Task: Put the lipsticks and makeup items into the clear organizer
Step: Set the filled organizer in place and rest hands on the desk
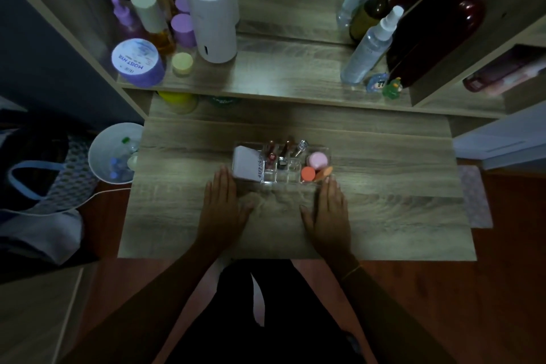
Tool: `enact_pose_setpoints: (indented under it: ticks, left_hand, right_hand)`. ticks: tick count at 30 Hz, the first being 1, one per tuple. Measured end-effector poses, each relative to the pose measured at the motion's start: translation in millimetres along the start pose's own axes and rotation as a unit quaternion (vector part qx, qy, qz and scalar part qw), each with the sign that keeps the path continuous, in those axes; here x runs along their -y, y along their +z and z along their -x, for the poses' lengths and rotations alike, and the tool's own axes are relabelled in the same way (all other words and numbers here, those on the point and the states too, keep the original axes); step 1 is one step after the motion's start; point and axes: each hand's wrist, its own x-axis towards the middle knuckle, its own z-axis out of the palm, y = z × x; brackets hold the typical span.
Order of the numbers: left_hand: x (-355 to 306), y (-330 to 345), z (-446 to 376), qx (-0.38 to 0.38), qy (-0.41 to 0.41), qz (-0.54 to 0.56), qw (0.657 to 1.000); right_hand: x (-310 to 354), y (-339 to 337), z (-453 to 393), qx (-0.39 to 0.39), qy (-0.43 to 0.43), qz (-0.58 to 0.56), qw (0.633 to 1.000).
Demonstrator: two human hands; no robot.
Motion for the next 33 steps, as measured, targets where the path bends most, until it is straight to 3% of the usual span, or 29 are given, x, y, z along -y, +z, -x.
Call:
enact_pose_setpoints:
  ticks: [14,33]
  left_hand:
    - [-7.7,7.7,-11.7,0.019,0.062,-0.031,0.997]
    - [-98.7,47.1,-58.8,0.016,0.158,-0.096,0.983]
  right_hand:
    - [-18.6,-2.2,-2.9,-0.023,0.051,0.015,0.998]
    - [-128.0,-30.8,-19.3,-0.044,0.137,0.013,0.99]
